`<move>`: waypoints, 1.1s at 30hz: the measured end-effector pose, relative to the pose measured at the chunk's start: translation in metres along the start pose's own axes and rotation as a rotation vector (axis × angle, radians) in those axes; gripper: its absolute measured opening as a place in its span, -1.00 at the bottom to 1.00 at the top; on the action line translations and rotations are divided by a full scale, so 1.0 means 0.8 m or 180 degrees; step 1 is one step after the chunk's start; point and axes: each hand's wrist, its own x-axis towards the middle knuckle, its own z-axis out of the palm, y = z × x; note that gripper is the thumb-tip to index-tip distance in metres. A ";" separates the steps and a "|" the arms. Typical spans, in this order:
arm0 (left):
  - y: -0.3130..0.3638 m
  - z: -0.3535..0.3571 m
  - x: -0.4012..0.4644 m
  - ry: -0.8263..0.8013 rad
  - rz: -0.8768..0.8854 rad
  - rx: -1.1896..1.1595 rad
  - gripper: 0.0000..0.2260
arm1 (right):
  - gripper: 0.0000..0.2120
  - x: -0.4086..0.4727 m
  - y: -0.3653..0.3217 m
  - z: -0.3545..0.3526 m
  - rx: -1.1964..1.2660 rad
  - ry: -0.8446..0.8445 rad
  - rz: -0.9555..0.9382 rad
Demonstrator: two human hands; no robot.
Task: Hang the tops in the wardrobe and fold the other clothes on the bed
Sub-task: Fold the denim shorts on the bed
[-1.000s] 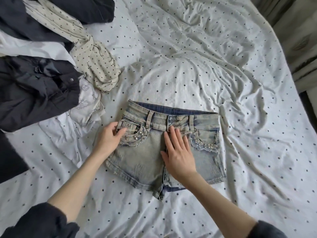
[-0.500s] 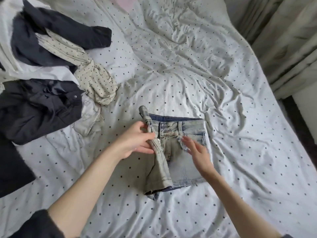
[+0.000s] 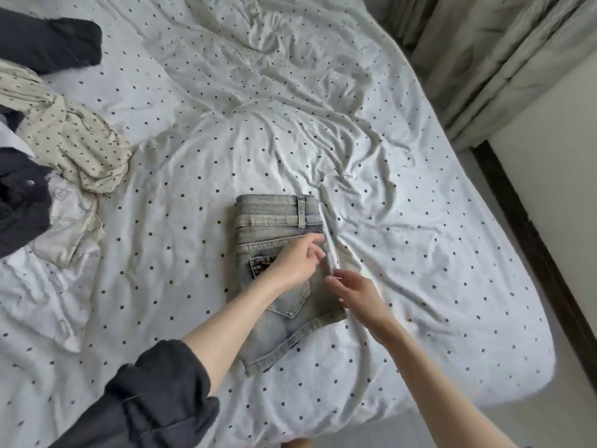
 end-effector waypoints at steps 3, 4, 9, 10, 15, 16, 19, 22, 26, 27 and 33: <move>-0.019 -0.008 -0.035 0.0660 0.0917 0.0804 -0.55 | -0.93 0.008 0.006 0.006 -0.0542 0.0304 0.0084; -0.027 -0.013 -0.045 0.0970 0.1213 0.1183 -0.53 | -0.90 0.012 0.007 0.008 -0.0725 0.0335 0.0127; -0.069 -0.029 -0.070 0.1313 0.1722 0.2218 -0.55 | -0.83 0.023 0.014 0.001 -0.1185 0.0416 0.0294; -0.078 -0.029 -0.072 0.1287 0.1689 0.2170 -0.54 | -0.81 0.026 0.016 -0.001 -0.1262 0.0428 0.0276; -0.093 -0.037 -0.077 0.1179 0.1746 0.1786 -0.53 | -0.80 0.038 0.018 -0.005 -0.1385 0.0316 0.0369; -0.093 -0.040 -0.078 0.1345 0.1710 0.1667 -0.58 | -0.79 0.041 0.017 -0.004 -0.1274 0.0319 0.0333; -0.092 -0.054 -0.081 0.2032 0.1306 0.1159 -0.72 | -0.68 0.051 0.002 -0.001 -0.0823 0.0379 0.0042; -0.092 -0.059 -0.081 0.1726 -0.0227 -0.0401 -0.67 | -0.61 0.062 -0.011 0.001 -0.0863 0.0242 -0.0039; -0.106 -0.055 -0.088 0.1016 -0.1155 -0.1195 -0.77 | -0.67 0.070 -0.007 0.005 -0.1233 -0.0127 0.0393; -0.106 -0.054 -0.091 0.0929 -0.1128 -0.1244 -0.83 | -0.68 0.068 -0.004 0.005 -0.1247 -0.0140 0.0473; -0.110 -0.056 -0.091 0.0220 -0.1478 -0.1399 -0.84 | -0.62 0.050 0.019 0.003 -0.1122 -0.0043 0.0769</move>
